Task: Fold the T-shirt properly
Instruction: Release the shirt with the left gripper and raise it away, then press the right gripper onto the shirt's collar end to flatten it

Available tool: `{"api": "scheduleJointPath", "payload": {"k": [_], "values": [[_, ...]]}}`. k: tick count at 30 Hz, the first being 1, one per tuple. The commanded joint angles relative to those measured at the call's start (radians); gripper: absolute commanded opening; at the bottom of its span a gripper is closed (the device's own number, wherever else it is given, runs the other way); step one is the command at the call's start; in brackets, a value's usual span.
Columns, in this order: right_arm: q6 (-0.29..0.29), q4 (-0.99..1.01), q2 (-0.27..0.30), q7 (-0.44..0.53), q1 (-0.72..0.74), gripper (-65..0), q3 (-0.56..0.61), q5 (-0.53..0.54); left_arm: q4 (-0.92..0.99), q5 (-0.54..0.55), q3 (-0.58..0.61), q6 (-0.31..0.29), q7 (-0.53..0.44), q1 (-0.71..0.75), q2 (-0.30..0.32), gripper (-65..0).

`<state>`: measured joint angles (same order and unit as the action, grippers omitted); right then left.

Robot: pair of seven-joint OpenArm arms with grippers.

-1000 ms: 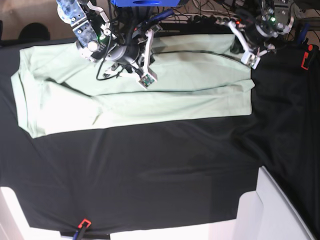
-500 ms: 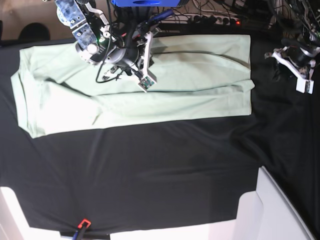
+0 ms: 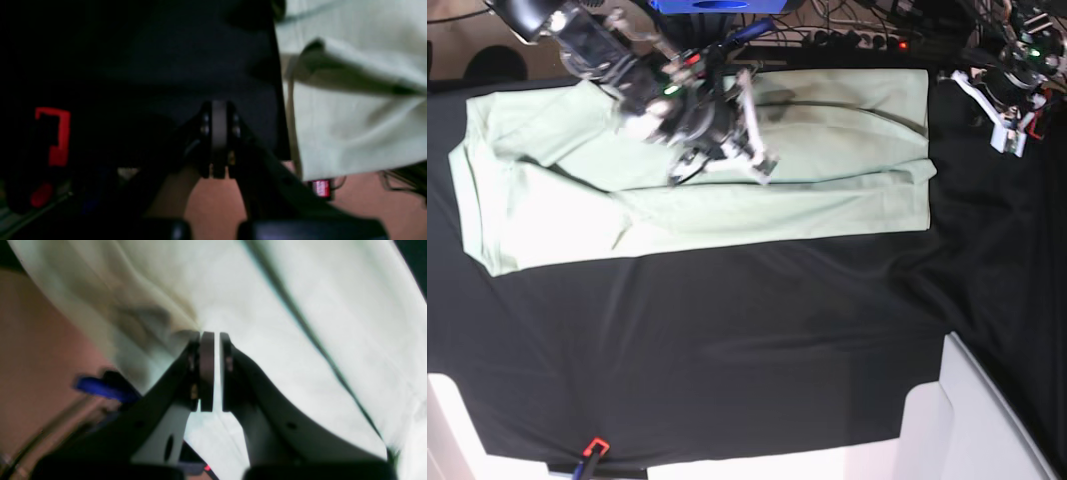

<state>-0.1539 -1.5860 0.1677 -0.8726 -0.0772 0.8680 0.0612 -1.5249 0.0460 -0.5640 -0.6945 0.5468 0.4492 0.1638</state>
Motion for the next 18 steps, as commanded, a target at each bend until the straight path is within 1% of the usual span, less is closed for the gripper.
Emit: {"api": "scheduleJointPath", "payload": {"k": [1,3,4,6,7,9,11,12,14,15,16,18], "values": [[0.043,0.000,-0.010,0.017,0.027,-62.0,0.046,-0.028,0.004,-0.041,-0.009,-0.004,-0.037,0.009,0.001,-65.0],[0.129,0.028,-0.035,0.011,0.055,-62.0,0.115,-0.060,0.034,-0.130,-0.015,-0.004,-0.086,0.012,-0.011,-65.0],[0.156,0.043,-0.047,0.011,0.061,-61.8,0.122,-0.060,0.048,-0.148,-0.015,-0.004,-0.097,0.015,-0.013,-65.0],[0.169,0.062,-0.078,0.011,0.067,-60.9,0.125,-0.067,0.067,-0.145,-0.017,-0.004,-0.098,0.018,-0.010,-65.0],[0.169,0.069,-0.090,0.011,0.069,-58.9,0.127,-0.070,0.077,-0.153,-0.018,-0.004,-0.100,0.023,-0.008,-65.0],[0.169,0.071,-0.112,0.011,0.069,-51.2,0.127,-0.094,0.088,-0.154,-0.018,-0.004,-0.103,0.035,0.010,-65.0],[0.169,0.072,-0.135,0.011,0.063,-41.5,0.129,-0.133,0.091,-0.154,-0.018,-0.004,-0.103,0.038,0.021,-65.0],[0.169,0.072,-0.138,0.011,0.063,-36.1,0.142,-0.151,0.090,-0.154,-0.018,-0.004,-0.103,0.038,0.021,-65.0],[0.169,0.074,-0.138,0.003,0.061,-27.3,0.201,-0.179,0.090,-0.154,-0.018,-0.004,-0.100,0.038,0.023,-65.0],[0.169,0.074,-0.138,-0.015,0.061,-23.6,0.231,-0.183,0.088,-0.154,-0.018,-0.004,-0.098,0.038,0.024,-65.0],[0.169,0.074,-0.139,-0.035,0.061,-21.8,0.251,-0.183,0.085,-0.154,-0.018,-0.004,-0.098,0.036,0.024,-65.0],[0.170,0.074,-0.141,-0.064,0.057,-21.9,0.270,-0.183,0.083,-0.154,-0.018,-0.004,-0.097,0.033,0.029,-65.0]]}}
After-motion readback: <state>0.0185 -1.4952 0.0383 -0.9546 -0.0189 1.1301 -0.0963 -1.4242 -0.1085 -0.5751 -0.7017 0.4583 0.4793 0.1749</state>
